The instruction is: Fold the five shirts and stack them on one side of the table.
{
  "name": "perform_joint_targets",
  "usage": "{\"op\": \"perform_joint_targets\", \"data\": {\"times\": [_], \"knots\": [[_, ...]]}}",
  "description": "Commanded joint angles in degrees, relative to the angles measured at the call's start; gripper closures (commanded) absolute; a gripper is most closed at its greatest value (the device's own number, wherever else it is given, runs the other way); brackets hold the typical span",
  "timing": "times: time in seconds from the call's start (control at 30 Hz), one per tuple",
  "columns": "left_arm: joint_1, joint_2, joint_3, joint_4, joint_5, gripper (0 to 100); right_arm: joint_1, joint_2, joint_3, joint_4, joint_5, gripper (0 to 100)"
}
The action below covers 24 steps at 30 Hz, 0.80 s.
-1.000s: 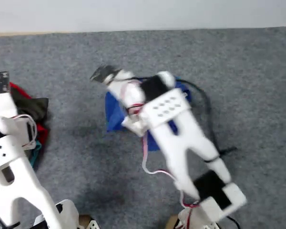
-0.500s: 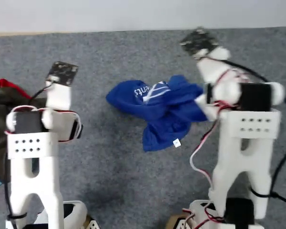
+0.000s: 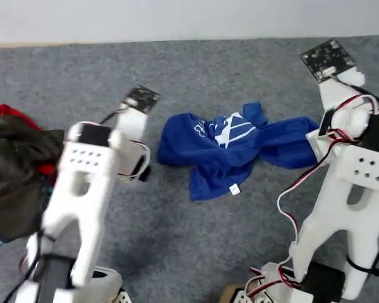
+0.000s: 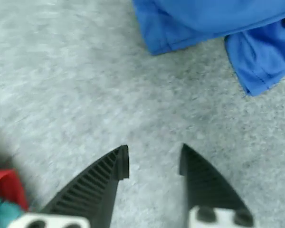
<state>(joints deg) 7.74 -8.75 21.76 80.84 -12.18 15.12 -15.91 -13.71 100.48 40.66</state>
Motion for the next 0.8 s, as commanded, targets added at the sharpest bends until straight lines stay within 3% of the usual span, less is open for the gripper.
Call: {"op": "perform_joint_targets", "data": {"times": [0.0,0.4,0.77], "knots": [[2.81,5.54,-3.91,-3.52,-3.52,78,1.54,-2.68,2.46,2.33,0.35,98.8],[1.41,30.59,-28.35,-3.60,-7.12,76,1.54,-2.68,5.10,2.33,0.26,98.8],[2.90,45.36,-38.29,-2.73,-8.44,76,1.54,-2.33,5.10,2.33,0.26,98.8]]}}
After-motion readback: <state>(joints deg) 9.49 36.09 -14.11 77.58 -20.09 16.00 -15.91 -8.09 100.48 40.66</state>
